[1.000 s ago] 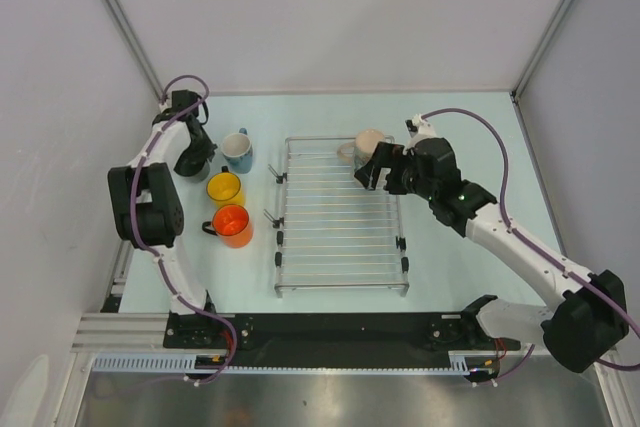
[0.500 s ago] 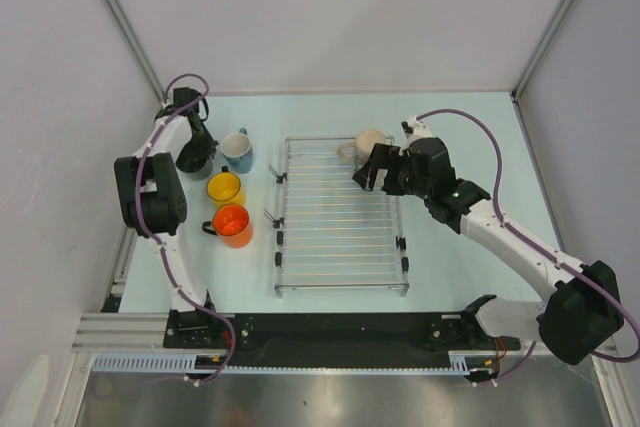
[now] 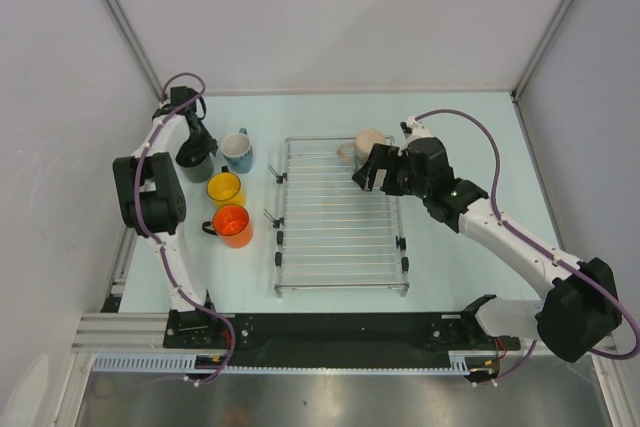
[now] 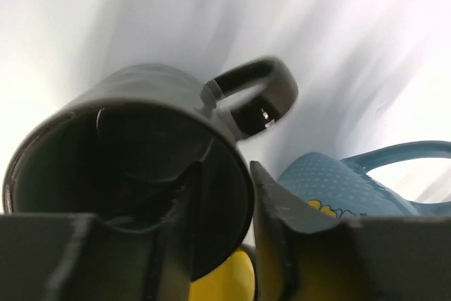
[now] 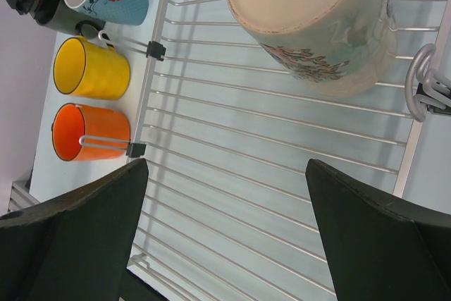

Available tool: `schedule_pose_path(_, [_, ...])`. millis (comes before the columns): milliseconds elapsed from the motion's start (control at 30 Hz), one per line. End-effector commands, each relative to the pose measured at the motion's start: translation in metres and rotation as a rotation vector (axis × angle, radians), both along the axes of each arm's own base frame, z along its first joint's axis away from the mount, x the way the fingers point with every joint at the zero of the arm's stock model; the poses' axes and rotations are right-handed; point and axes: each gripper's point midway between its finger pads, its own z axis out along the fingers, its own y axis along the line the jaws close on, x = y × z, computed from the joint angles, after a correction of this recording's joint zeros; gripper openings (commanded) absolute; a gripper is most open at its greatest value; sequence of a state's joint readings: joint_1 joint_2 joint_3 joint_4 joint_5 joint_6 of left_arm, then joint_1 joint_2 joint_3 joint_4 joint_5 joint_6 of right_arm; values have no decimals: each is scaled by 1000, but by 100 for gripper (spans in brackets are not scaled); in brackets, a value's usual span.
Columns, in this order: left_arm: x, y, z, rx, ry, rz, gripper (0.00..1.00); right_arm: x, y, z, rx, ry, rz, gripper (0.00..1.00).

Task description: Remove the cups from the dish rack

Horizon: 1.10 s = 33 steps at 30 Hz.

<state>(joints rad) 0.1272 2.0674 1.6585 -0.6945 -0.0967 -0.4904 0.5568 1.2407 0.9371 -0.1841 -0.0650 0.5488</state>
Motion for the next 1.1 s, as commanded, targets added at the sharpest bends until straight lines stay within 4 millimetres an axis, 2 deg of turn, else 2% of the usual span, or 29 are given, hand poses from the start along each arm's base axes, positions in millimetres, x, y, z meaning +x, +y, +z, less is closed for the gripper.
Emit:
schedule_pose_path(0, [16, 2, 45, -10, -113, 8, 42, 7, 5, 11, 28, -36, -3, 100])
schedule_pose_path(267, [17, 3, 84, 2, -194, 21, 56, 6, 10, 15, 35, -50, 14, 100])
schedule_pose_path(533, [17, -6, 151, -19, -347, 2, 67, 8, 11, 25, 21, -71, 14, 100])
schedule_pose_path(667, [9, -17, 179, -43, -412, -13, 72, 16, 0, 35, -35, -111, -38, 100])
schedule_pose_path(733, [7, -22, 186, -60, -436, -12, 78, 24, -11, 38, -85, -126, -91, 100])
schedule_pose_path(767, [4, -33, 192, -110, -460, -46, 79, 29, -13, 46, -106, -151, -101, 100])
schedule_pose_path(833, [2, -43, 196, -138, -476, -77, 80, 38, -23, 43, -168, -147, -152, 100])
schedule_pose_path(867, [0, -50, 201, -157, -492, -97, 80, 43, -24, 50, -179, -164, -161, 100])
schedule_pose_path(900, [-1, -53, 202, -161, -498, -106, 81, 46, -24, 43, -206, -146, -165, 100])
schedule_pose_path(967, [-5, -57, 209, -164, -516, -123, 82, 53, -27, 45, -239, -158, -185, 100])
schedule_pose_path(1067, [-11, -63, 205, -184, -519, -137, 83, 61, -29, 36, -280, -148, -205, 100])
